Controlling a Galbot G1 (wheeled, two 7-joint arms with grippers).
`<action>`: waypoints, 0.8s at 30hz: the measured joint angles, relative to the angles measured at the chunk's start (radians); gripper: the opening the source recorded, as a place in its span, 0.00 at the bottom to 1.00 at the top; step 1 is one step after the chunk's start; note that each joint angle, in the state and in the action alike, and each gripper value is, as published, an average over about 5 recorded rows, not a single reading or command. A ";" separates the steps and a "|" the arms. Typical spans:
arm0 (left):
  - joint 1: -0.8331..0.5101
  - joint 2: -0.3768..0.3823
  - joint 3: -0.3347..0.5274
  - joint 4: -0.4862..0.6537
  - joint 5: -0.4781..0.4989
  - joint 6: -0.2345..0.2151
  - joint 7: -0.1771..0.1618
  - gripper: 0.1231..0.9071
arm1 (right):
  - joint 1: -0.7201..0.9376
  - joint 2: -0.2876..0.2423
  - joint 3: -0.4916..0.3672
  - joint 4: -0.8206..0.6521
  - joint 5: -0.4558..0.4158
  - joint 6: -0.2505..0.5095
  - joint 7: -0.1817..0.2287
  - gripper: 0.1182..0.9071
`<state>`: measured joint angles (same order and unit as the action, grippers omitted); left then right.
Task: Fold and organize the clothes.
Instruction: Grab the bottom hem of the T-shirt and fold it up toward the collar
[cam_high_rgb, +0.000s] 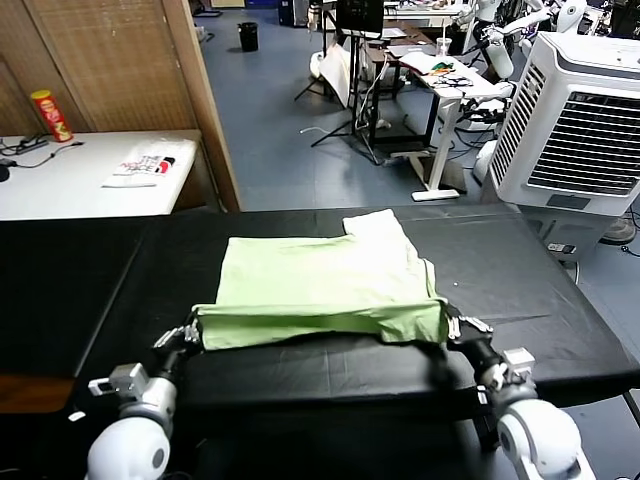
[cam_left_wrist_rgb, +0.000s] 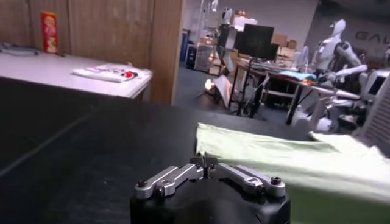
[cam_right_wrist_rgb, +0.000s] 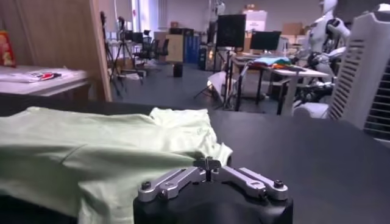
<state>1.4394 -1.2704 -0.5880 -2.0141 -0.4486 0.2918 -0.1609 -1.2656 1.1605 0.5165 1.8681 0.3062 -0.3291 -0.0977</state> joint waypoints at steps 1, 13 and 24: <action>-0.006 0.003 0.002 0.009 0.004 -0.001 0.001 0.00 | 0.011 0.000 -0.008 -0.014 -0.002 0.000 -0.001 0.01; -0.074 0.035 0.026 0.090 0.043 0.019 0.008 0.06 | 0.061 -0.009 -0.037 -0.069 0.034 0.019 -0.039 0.49; -0.022 0.056 0.011 0.046 0.043 0.029 0.021 0.78 | -0.072 -0.059 0.020 0.089 0.011 -0.042 -0.028 0.86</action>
<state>1.4172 -1.2143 -0.5774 -1.9680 -0.4052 0.3207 -0.1399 -1.3376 1.1014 0.5362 1.9567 0.3175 -0.3708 -0.1261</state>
